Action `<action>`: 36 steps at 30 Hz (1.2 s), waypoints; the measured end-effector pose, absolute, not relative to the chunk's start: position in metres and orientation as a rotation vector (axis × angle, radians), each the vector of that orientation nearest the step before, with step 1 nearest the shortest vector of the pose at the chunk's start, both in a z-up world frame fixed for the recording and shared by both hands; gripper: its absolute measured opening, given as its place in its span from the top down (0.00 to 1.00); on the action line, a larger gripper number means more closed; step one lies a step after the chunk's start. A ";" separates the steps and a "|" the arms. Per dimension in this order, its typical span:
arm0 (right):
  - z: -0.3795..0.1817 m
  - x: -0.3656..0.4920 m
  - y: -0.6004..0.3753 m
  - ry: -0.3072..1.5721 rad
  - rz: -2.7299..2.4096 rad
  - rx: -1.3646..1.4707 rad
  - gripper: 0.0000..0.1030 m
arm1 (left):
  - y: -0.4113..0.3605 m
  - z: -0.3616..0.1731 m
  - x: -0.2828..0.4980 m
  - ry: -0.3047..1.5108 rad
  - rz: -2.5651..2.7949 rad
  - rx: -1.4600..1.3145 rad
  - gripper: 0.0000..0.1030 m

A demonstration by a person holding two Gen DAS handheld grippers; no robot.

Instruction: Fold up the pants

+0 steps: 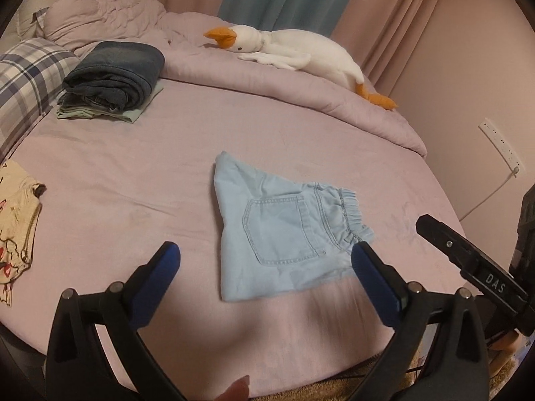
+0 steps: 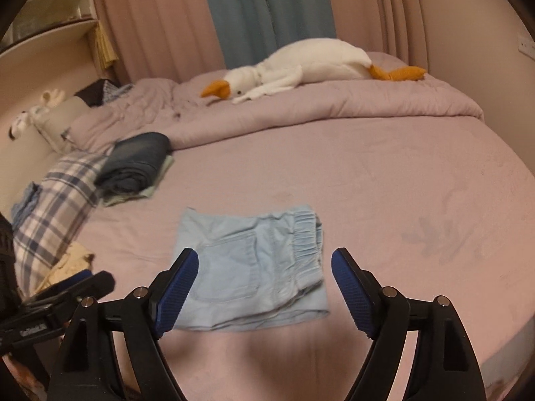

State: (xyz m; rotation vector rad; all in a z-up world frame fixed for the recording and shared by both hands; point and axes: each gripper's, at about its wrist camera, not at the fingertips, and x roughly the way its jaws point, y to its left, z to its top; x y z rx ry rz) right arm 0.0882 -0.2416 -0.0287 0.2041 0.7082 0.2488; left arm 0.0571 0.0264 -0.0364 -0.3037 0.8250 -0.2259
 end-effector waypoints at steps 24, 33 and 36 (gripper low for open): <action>-0.039 0.066 -0.224 0.720 0.219 0.198 0.20 | 0.008 -0.033 0.030 0.832 -0.215 -0.205 0.00; -0.040 0.064 -0.224 0.727 0.213 0.198 0.20 | 0.004 -0.033 0.029 0.841 -0.215 -0.192 0.00; -0.041 0.064 -0.225 0.733 0.211 0.202 0.20 | 0.002 -0.034 0.029 0.843 -0.211 -0.184 0.00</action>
